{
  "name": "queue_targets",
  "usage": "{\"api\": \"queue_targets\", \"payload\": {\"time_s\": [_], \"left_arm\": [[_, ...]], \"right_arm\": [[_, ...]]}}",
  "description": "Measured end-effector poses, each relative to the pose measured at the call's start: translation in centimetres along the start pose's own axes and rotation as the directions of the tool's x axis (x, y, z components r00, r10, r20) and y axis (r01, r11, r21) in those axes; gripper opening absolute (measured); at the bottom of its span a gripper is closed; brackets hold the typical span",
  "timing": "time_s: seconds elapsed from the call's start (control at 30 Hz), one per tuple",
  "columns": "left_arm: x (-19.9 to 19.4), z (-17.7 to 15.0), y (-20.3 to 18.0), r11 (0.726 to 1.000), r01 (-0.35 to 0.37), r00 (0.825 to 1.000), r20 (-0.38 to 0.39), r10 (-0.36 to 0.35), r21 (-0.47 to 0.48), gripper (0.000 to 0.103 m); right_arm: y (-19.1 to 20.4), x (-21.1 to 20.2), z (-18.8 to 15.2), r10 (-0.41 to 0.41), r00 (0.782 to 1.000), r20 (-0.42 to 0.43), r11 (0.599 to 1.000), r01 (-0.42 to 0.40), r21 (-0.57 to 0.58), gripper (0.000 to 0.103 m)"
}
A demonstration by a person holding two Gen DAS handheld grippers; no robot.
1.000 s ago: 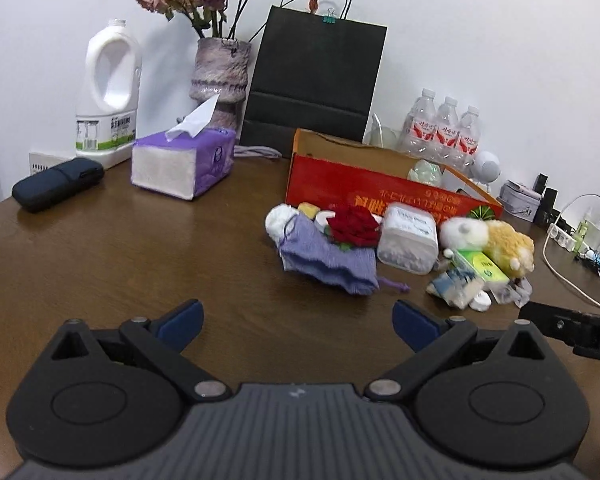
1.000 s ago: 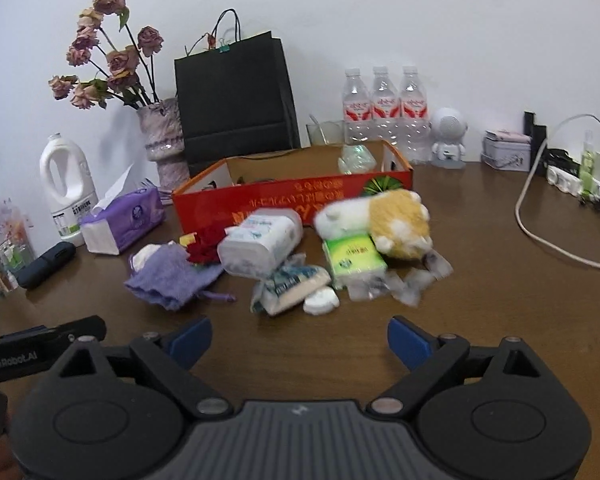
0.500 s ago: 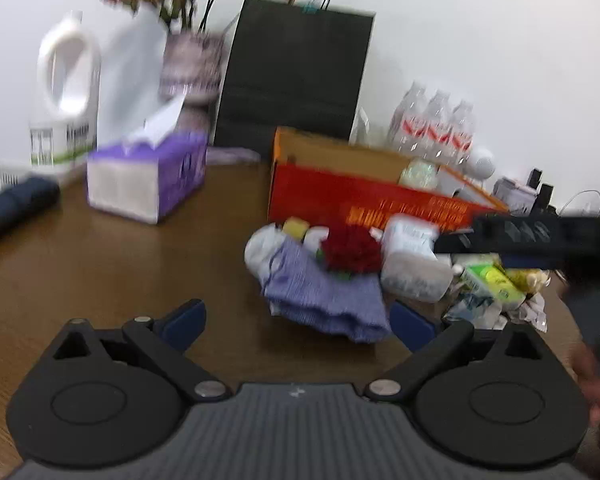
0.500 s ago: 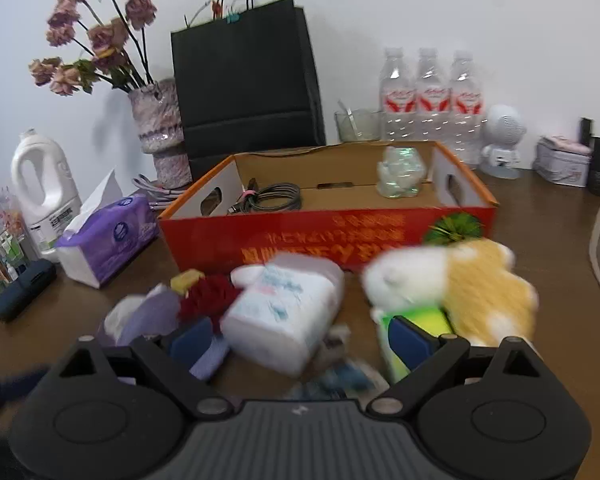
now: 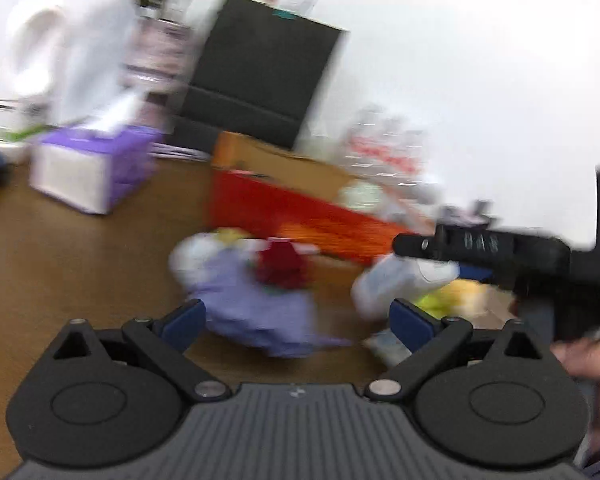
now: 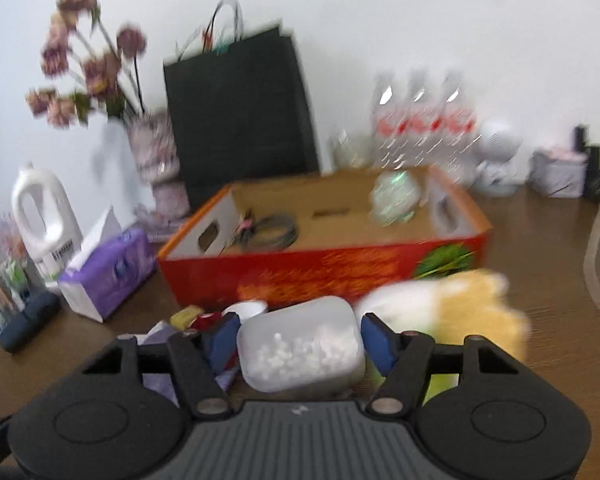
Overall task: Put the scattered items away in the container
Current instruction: 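Grasp the white cotton-swab box with the right tool while the left tool grasps the tissue packet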
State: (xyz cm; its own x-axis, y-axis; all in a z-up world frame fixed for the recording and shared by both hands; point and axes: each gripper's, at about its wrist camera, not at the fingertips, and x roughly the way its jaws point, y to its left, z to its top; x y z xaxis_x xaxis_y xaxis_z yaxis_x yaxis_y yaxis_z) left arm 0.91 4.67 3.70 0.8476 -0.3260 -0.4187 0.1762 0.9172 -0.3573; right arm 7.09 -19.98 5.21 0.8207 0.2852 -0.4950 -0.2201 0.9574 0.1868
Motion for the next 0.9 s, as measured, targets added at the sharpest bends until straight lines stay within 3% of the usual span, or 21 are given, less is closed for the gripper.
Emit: {"api": "queue_targets", "payload": {"time_s": [0.17,0.2,0.33,0.4,0.5,0.57,0.63,0.67,0.73,0.77,0.83,0.87,0.9], "left_arm": [[4.7,0.0,-5.2,0.981,0.054,0.996,-0.085,-0.039,0.184,0.09],[5.6,-0.2,-6.1,0.975,0.081,0.992,-0.111,-0.059,0.207,0.084],[7.8,-1.8,-9.1,0.938,0.175,0.969,-0.219,-0.112,0.298,0.079],[8.3,-2.5,-10.4,0.928,0.146,0.969,-0.237,-0.065,0.342,0.049],[8.6,-2.9,-10.3,0.952,0.099,0.97,-0.24,-0.028,0.29,0.034],[8.2,-2.9,-10.0,0.963,0.08,0.972,-0.233,-0.018,0.258,0.03],[7.8,-3.2,-9.9,0.965,0.057,0.978,-0.209,-0.003,0.256,0.042],[7.8,-3.4,-9.9,0.964,0.043,0.979,-0.205,0.012,0.264,0.054],[8.1,-3.5,-9.8,0.962,0.034,0.974,-0.226,0.029,0.271,0.031],[8.2,-3.6,-9.8,0.962,0.04,0.972,-0.233,0.025,0.269,0.014],[7.9,-3.7,-9.9,0.959,0.035,0.975,-0.221,0.029,0.281,0.007],[7.6,-3.8,-10.0,0.958,0.026,0.977,-0.212,0.037,0.286,0.003],[7.1,-3.6,-10.0,0.959,0.019,0.979,-0.198,0.039,0.281,0.003]], "right_arm": [[-4.6,-5.8,-2.8,-0.054,0.999,-0.004,0.998,0.054,0.016,0.065],[-5.4,-6.8,-3.4,-0.059,0.998,-0.005,0.998,0.059,0.024,0.065],[-8.4,-9.4,-5.4,-0.062,0.998,0.002,0.997,0.062,0.056,0.065],[-9.4,-9.8,-5.9,-0.062,0.998,-0.019,0.996,0.063,0.06,0.065],[-9.8,-9.6,-6.7,-0.06,0.996,-0.064,0.997,0.063,0.042,0.065],[-9.8,-9.5,-7.2,-0.052,0.996,-0.072,0.998,0.054,0.034,0.065],[-9.8,-9.5,-7.4,-0.042,0.996,-0.075,0.999,0.044,0.031,0.069],[-9.8,-9.4,-7.4,-0.043,0.996,-0.074,0.998,0.046,0.038,0.079],[-9.8,-9.1,-7.2,-0.056,0.996,-0.065,0.997,0.059,0.05,0.085],[-9.7,-8.7,-7.1,-0.059,0.996,-0.069,0.997,0.062,0.051,0.085],[-9.2,-7.4,-6.9,-0.076,0.992,-0.106,0.996,0.08,0.034,0.083],[-8.9,-6.8,-7.0,-0.093,0.988,-0.119,0.995,0.096,0.018,0.065],[-8.5,-6.4,-7.1,-0.114,0.986,-0.121,0.993,0.114,-0.002,0.065]]}}
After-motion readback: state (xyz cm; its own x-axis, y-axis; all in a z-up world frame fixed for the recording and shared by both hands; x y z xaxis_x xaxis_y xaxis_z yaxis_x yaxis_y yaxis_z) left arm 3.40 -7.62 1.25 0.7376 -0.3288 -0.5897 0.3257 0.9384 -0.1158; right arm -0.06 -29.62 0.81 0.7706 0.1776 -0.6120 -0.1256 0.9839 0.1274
